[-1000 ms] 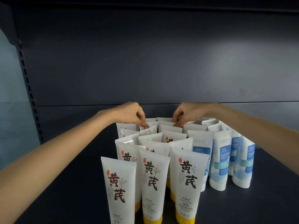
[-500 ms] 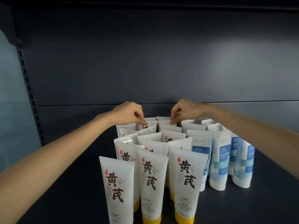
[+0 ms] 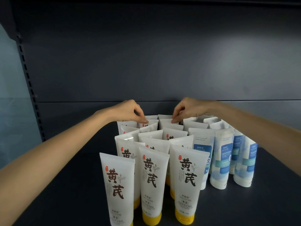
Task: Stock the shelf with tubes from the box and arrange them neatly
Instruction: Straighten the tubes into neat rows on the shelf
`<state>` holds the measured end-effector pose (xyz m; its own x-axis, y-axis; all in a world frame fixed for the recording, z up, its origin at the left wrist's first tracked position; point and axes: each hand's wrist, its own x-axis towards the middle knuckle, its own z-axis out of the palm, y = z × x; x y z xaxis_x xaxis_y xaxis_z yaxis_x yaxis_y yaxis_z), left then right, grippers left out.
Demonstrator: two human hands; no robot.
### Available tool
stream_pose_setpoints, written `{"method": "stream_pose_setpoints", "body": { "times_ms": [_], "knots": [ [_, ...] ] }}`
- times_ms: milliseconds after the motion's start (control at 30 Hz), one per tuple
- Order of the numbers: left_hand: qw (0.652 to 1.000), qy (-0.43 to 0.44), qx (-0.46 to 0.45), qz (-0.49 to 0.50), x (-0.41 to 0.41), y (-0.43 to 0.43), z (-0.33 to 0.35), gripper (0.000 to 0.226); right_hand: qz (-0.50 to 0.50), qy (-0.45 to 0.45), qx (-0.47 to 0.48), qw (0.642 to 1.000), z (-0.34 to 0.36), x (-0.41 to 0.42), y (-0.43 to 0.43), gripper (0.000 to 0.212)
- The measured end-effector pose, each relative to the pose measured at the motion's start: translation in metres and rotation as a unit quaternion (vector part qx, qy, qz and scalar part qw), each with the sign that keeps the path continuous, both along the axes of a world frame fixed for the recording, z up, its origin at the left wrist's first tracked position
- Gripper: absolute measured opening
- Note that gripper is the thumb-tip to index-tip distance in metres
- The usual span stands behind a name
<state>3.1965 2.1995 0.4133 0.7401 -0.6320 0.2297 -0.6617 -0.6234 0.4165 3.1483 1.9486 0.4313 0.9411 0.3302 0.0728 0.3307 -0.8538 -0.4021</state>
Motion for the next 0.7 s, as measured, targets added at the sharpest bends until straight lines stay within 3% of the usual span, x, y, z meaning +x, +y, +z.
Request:
{"method": "stream_pose_setpoints", "body": {
  "times_ms": [700],
  "knots": [
    [1.000,-0.015,-0.018,-0.001,-0.011,0.005,-0.004,0.007,-0.006,0.012,-0.012,1.000,0.002,-0.002,0.001,0.012]
  ]
}}
